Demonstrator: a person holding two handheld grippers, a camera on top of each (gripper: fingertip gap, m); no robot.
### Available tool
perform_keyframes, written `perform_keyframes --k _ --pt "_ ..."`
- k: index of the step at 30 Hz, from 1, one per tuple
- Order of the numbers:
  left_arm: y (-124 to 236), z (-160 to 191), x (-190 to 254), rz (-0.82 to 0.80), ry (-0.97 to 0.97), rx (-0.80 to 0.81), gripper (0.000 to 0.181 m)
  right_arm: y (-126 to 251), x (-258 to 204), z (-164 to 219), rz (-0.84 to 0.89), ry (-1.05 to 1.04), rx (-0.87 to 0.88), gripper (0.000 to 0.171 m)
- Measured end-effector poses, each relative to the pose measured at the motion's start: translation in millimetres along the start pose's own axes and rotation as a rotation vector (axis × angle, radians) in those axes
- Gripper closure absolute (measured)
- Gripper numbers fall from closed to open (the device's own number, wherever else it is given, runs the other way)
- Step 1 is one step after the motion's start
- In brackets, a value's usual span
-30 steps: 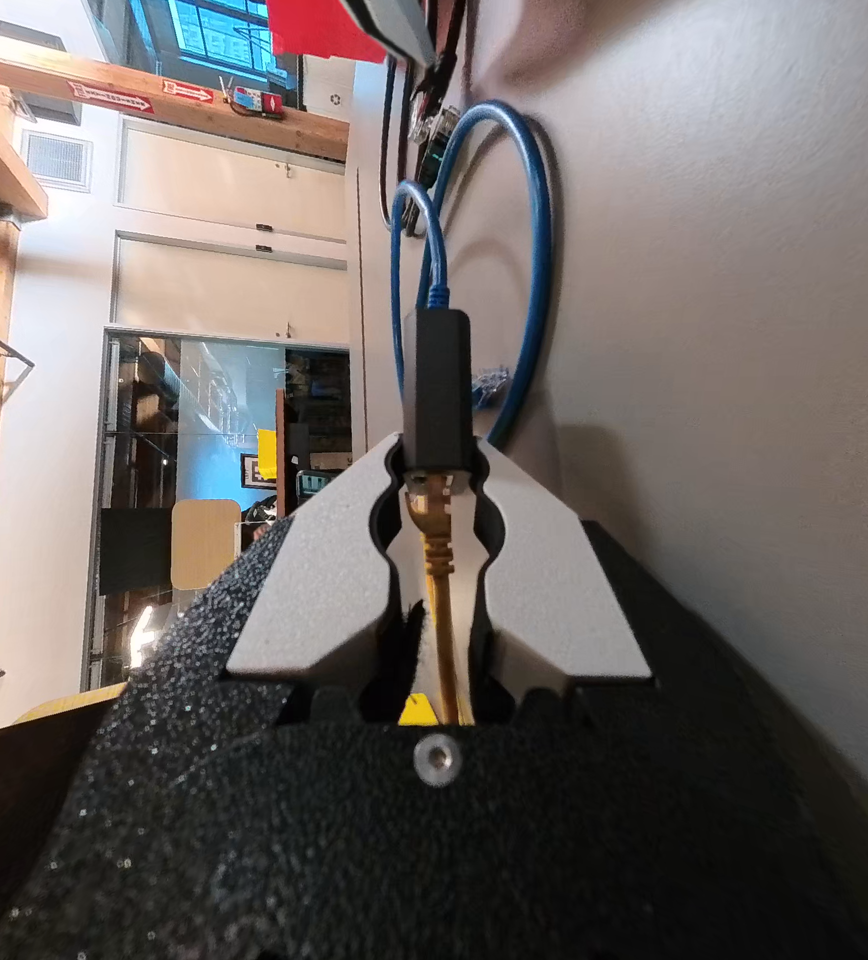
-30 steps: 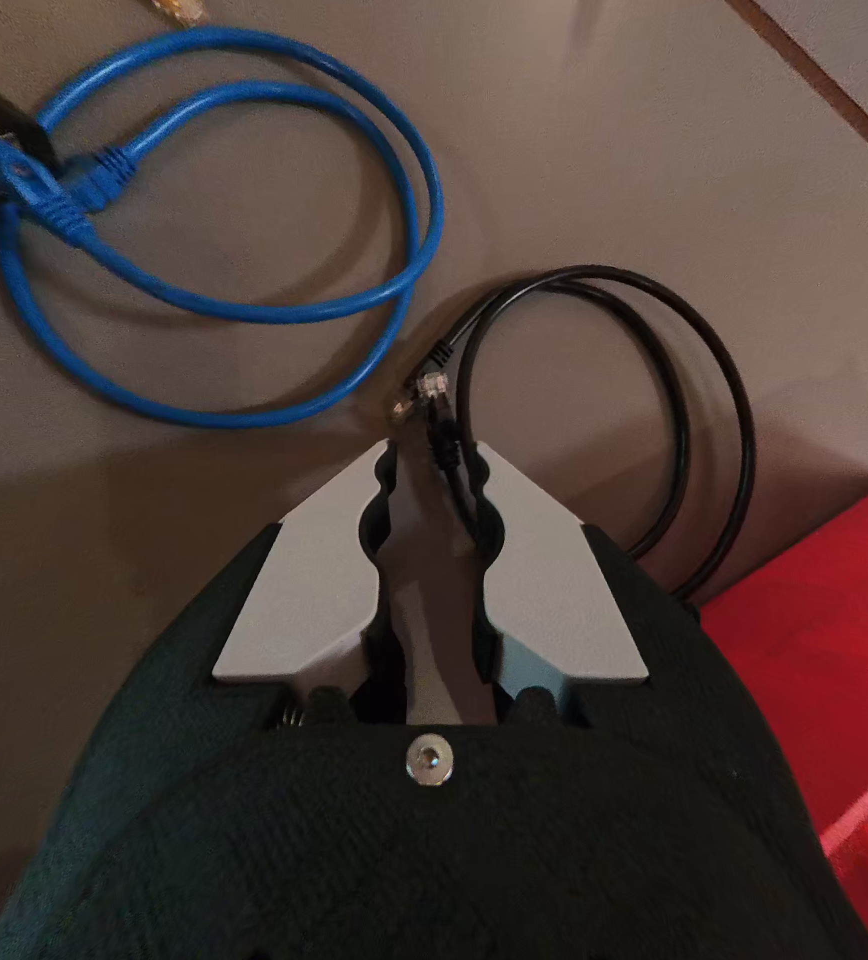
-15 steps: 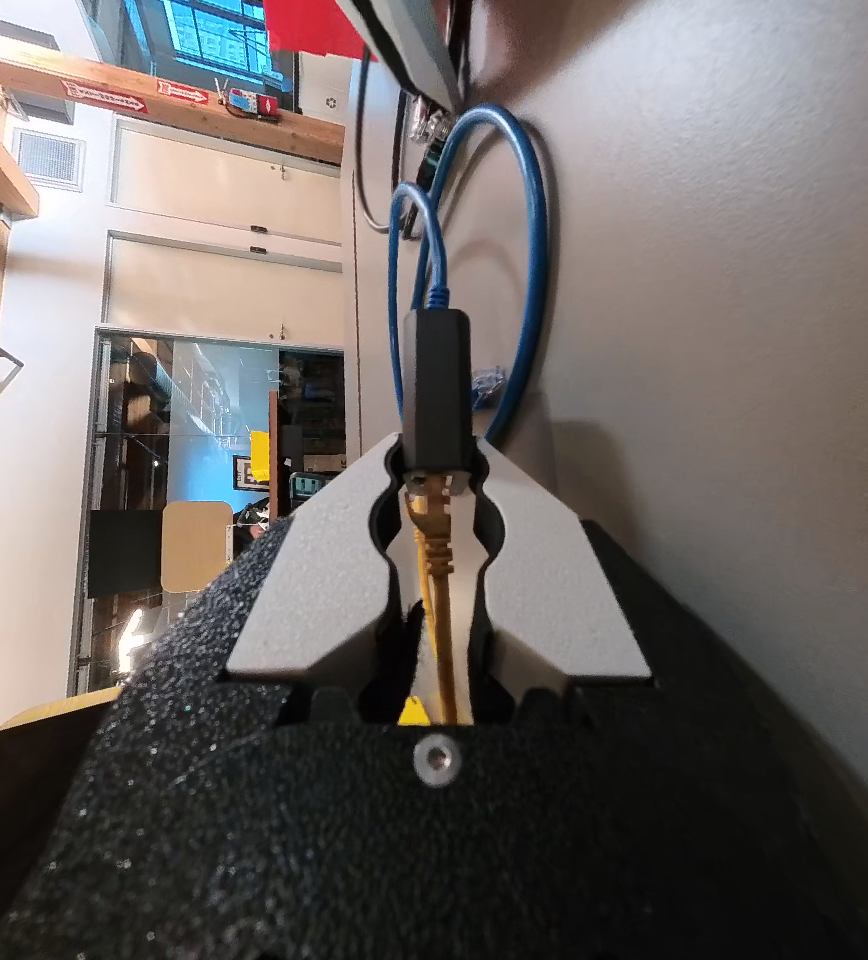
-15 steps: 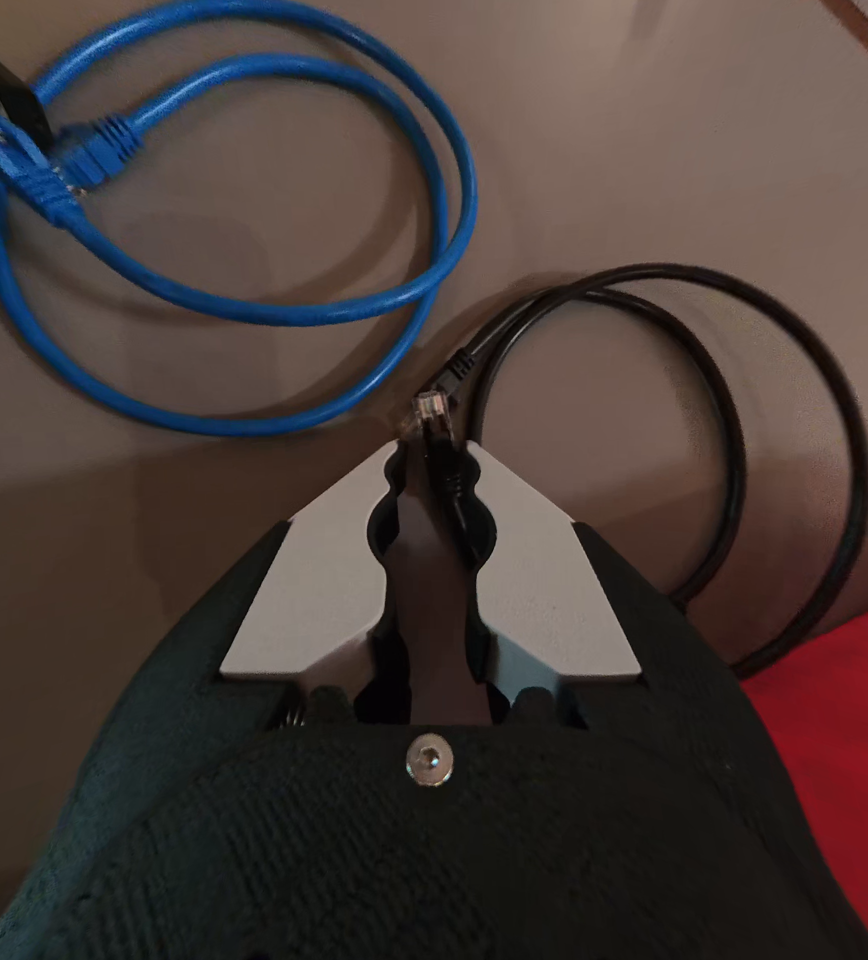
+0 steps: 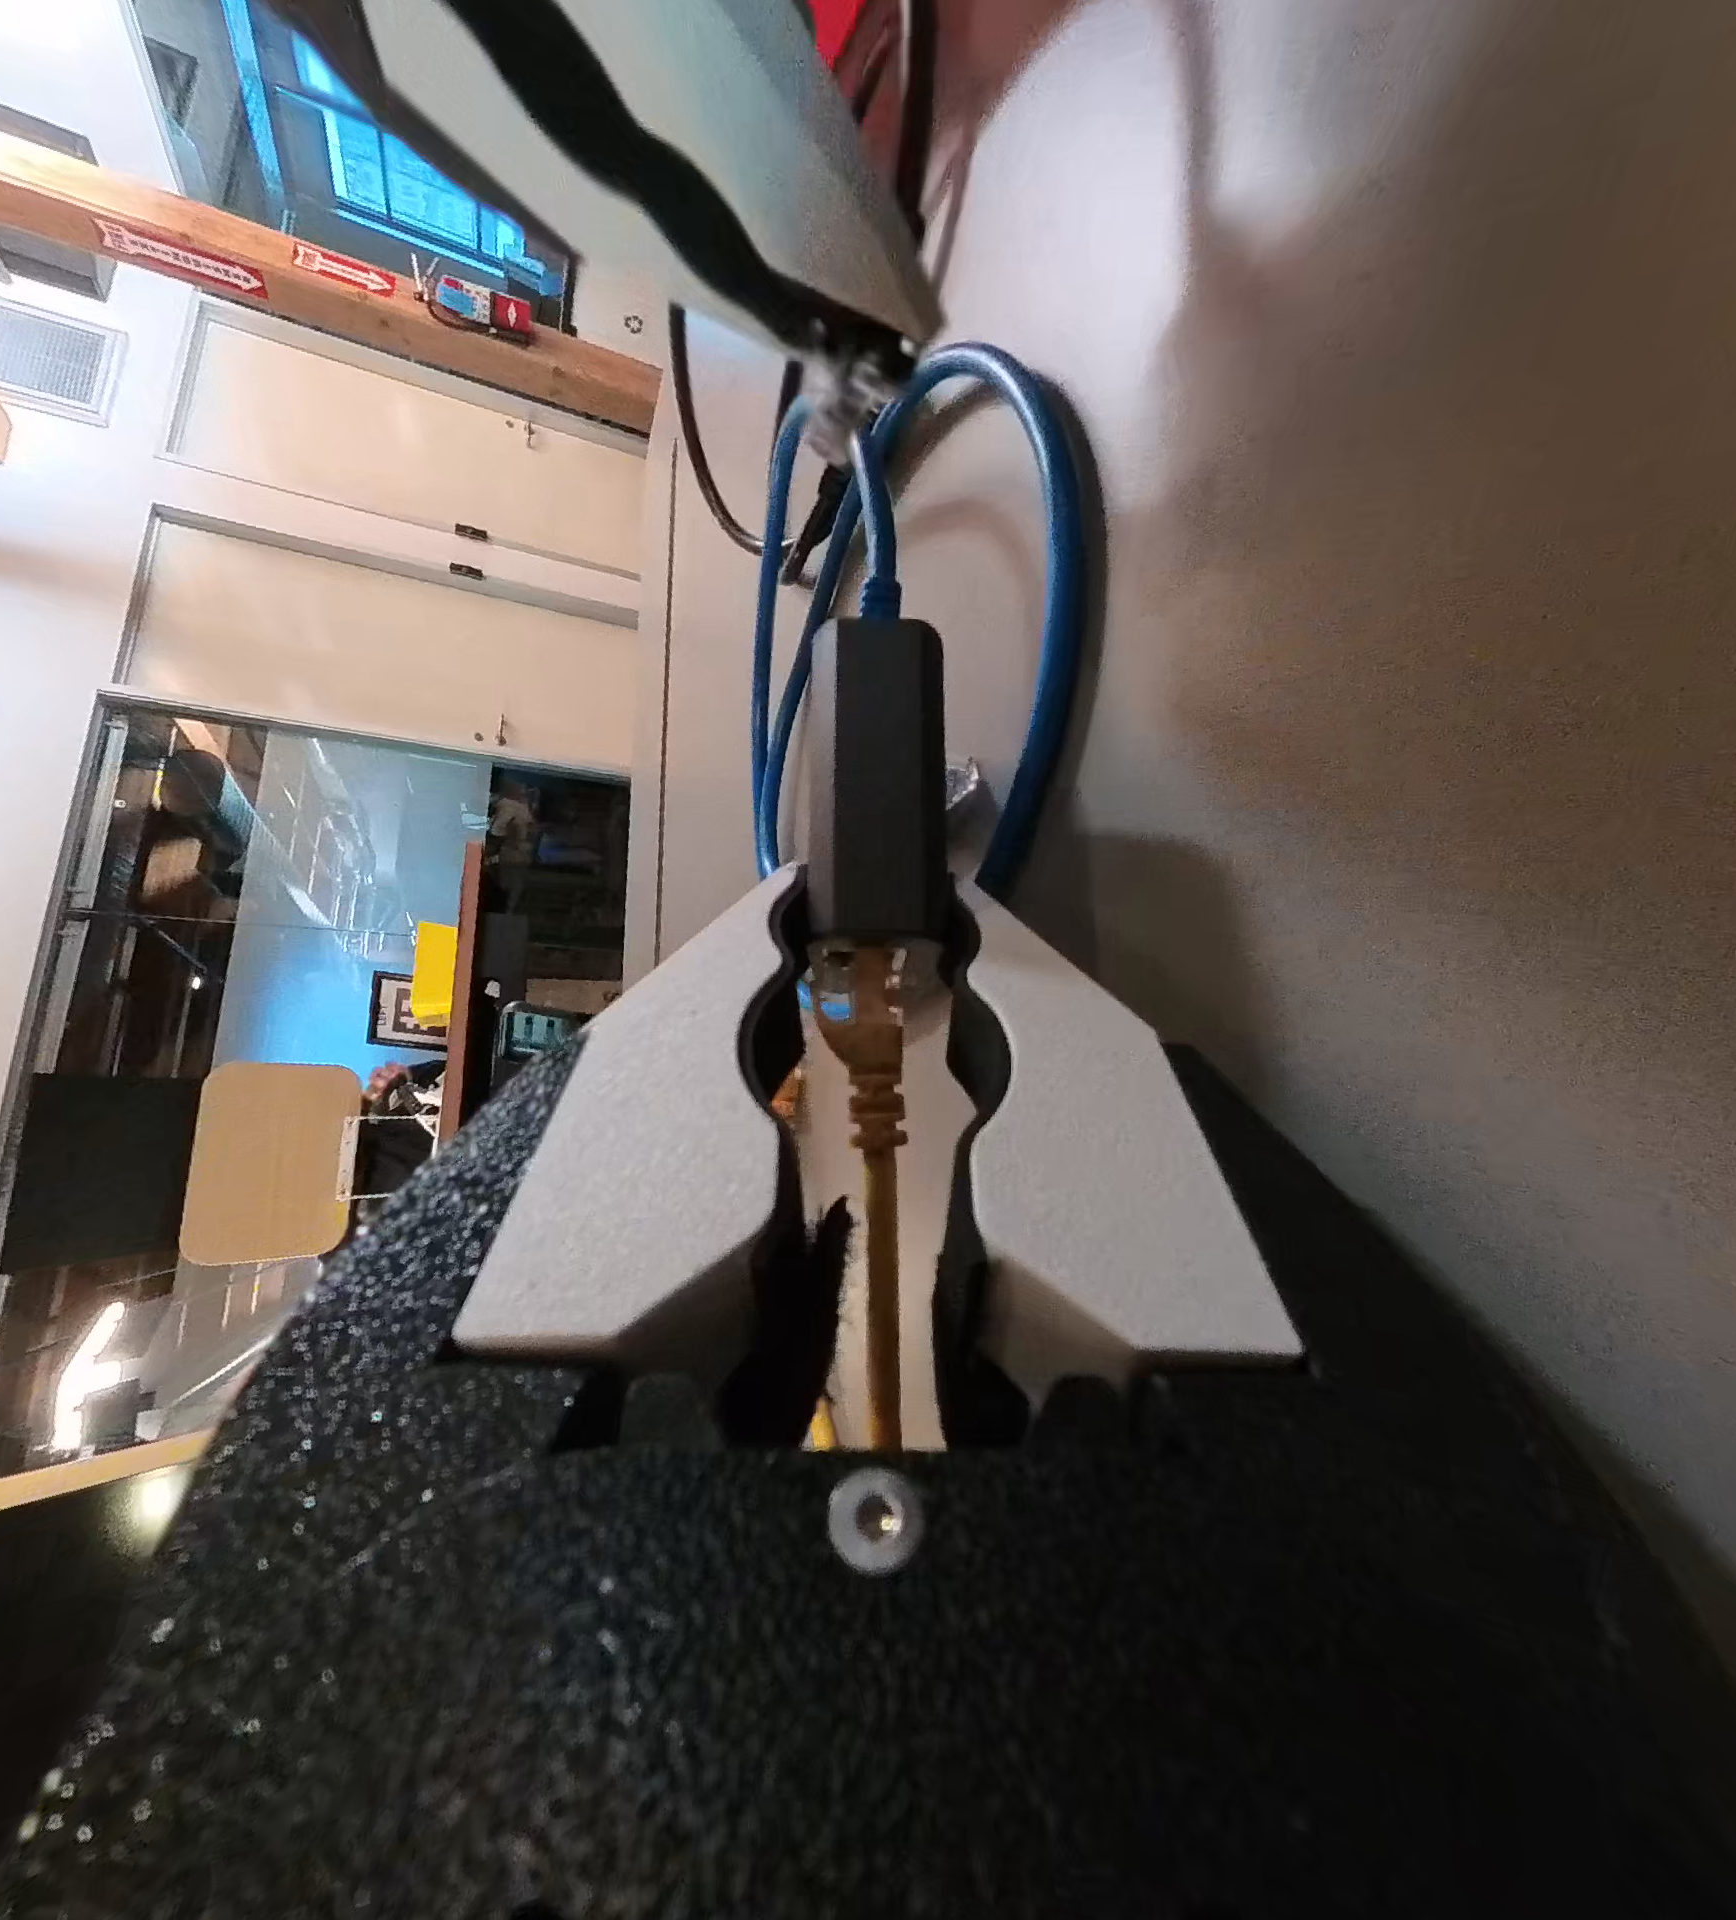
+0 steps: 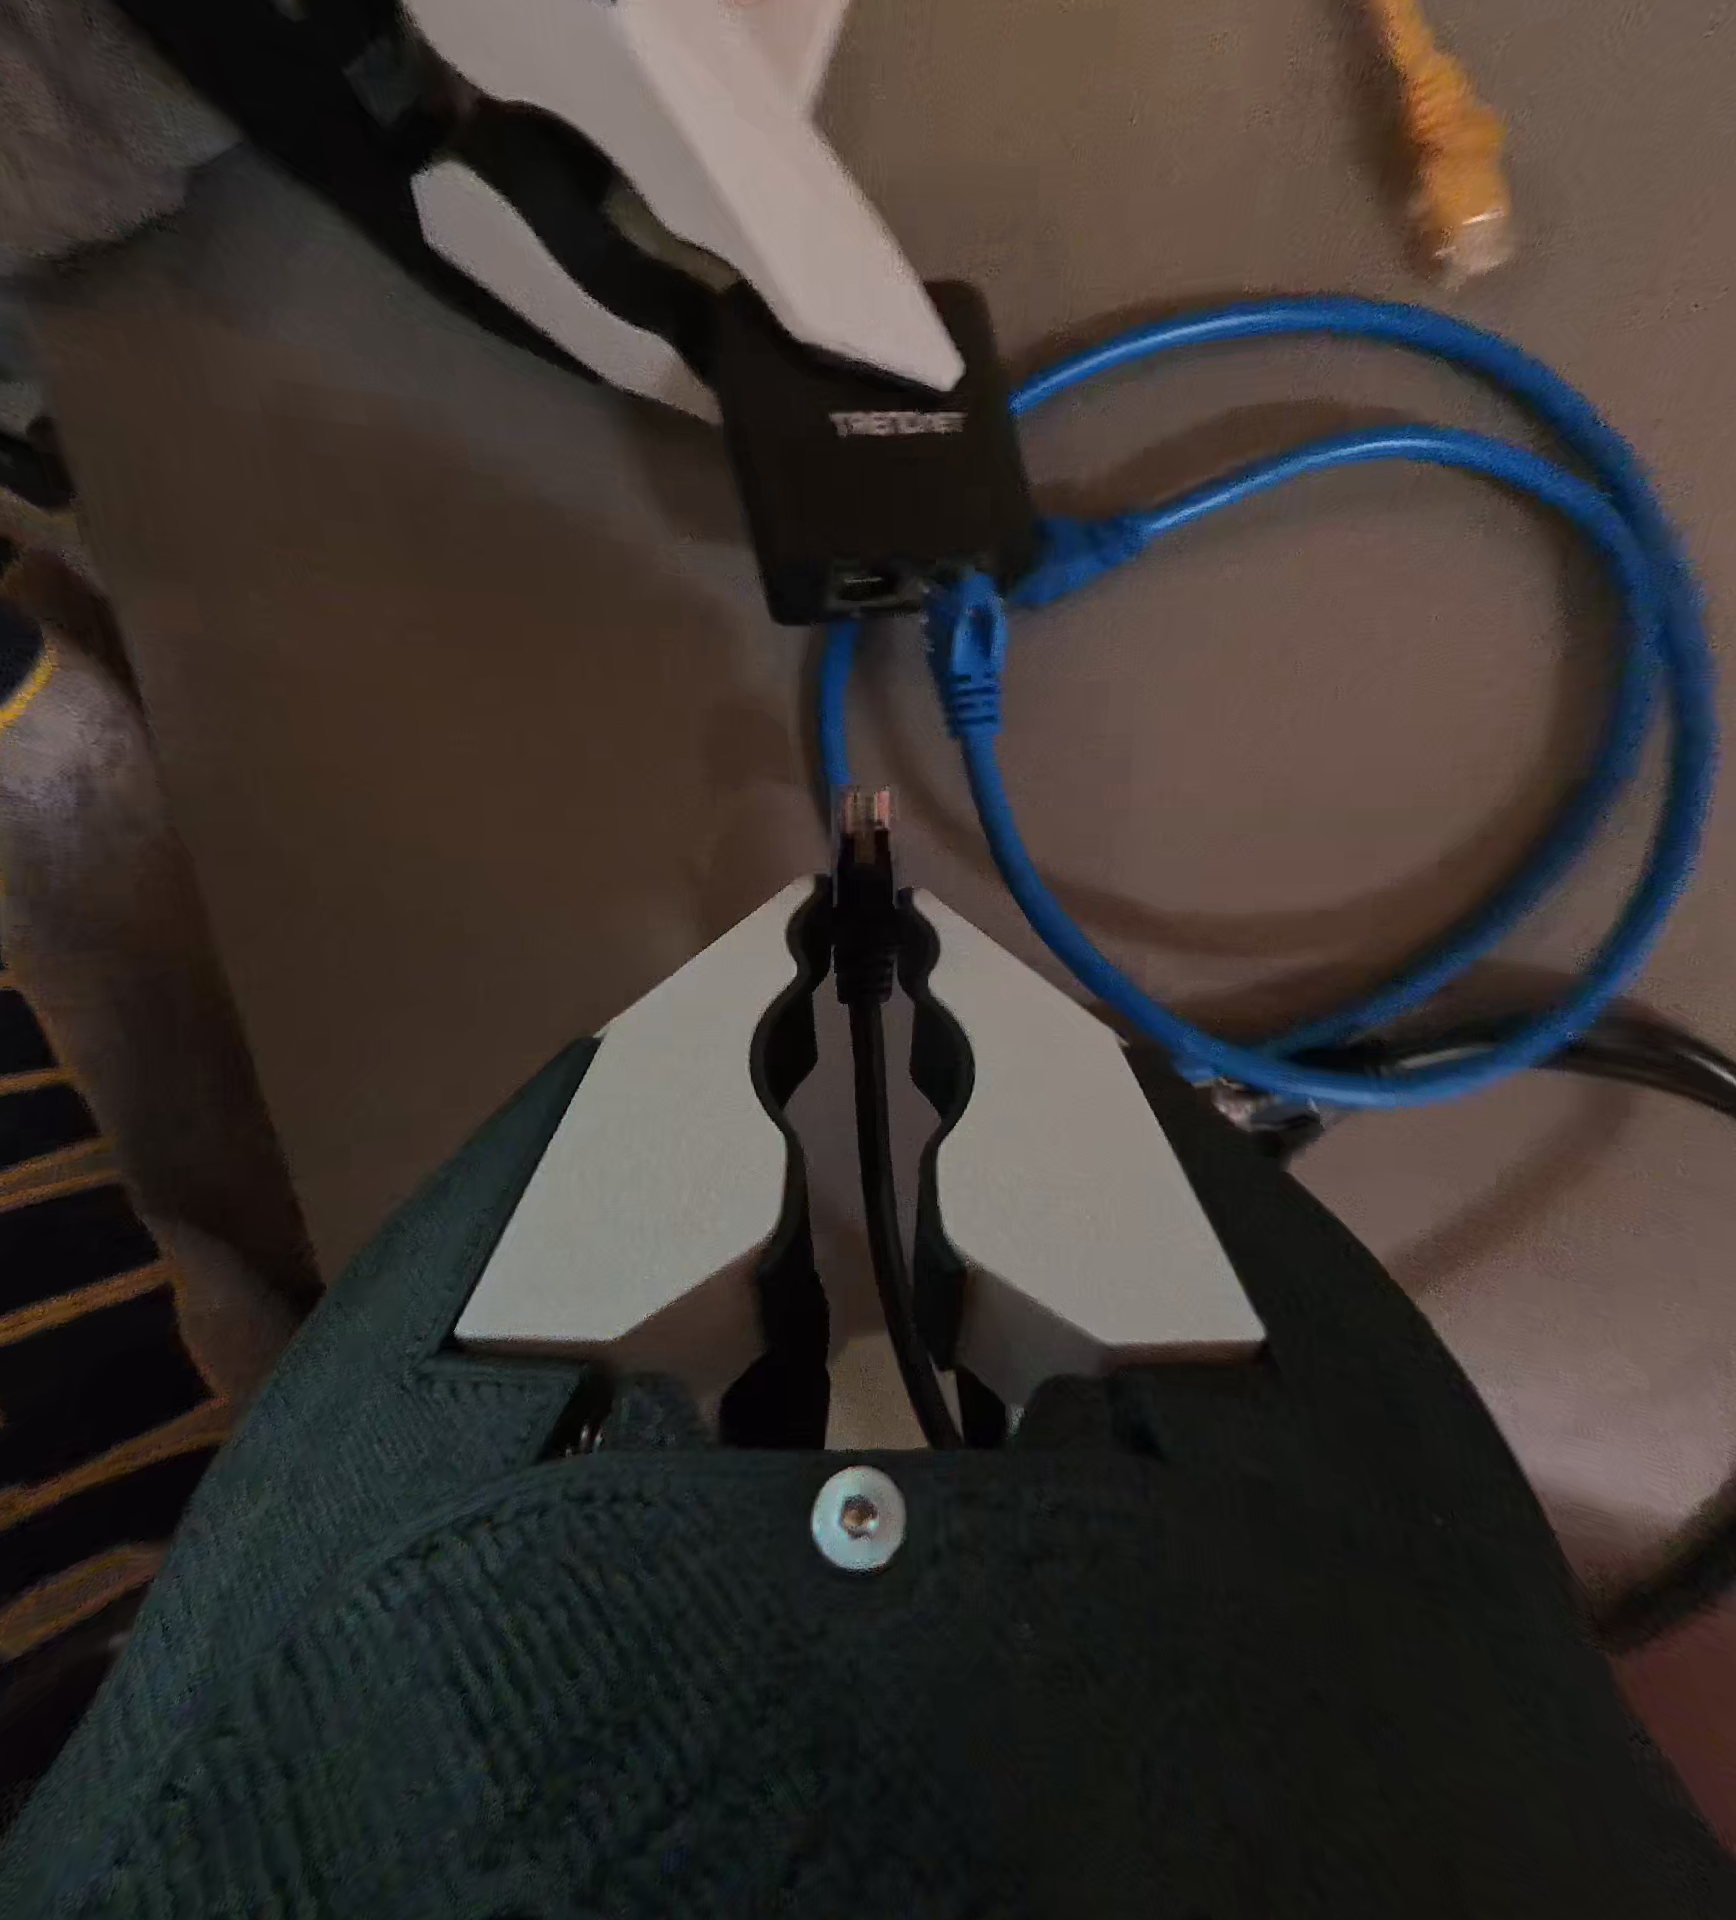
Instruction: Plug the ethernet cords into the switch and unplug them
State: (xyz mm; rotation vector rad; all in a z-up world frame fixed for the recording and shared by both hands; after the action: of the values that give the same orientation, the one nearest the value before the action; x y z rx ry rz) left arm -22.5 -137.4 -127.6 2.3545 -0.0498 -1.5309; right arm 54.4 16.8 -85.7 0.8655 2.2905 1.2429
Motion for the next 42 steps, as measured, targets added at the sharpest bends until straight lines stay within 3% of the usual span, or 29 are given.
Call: perform_keyframes --k 1,9,20,26,37,42 --pt "1 0 0 0.001 0.000 0.004 0.159 -6 -1 -3 -0.021 0.014 -0.043 0.161" --pt "4 -3 2 -0.005 -0.047 0.023 0.160 -27 5 -26 -0.127 0.089 -0.152 0.161" --pt "-10 -5 3 -0.016 -0.094 0.007 0.160 -25 9 -34 -0.148 0.119 -0.172 0.161" --pt "-16 -2 1 0.003 -0.059 0.005 0.160 -23 8 -36 -0.120 0.181 -0.133 0.162" --pt "-16 -1 4 -0.002 -0.092 0.013 0.160 -24 17 -32 -0.287 -0.009 -0.030 0.162" --pt "-15 -1 4 0.006 -0.065 0.028 0.160 -23 14 -33 -0.251 0.049 -0.020 0.161"
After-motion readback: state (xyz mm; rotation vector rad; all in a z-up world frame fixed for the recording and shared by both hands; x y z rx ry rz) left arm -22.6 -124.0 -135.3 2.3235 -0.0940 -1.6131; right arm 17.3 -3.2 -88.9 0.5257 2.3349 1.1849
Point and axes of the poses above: each gripper's, where its closed fingertips meet, y back along the fingers, z out of its underside, x = y × z across the jaws, the point moved 8 cm from there along y, back along the fingers, and after that the axes turned 5 degrees about y, right-handed, at the moved point
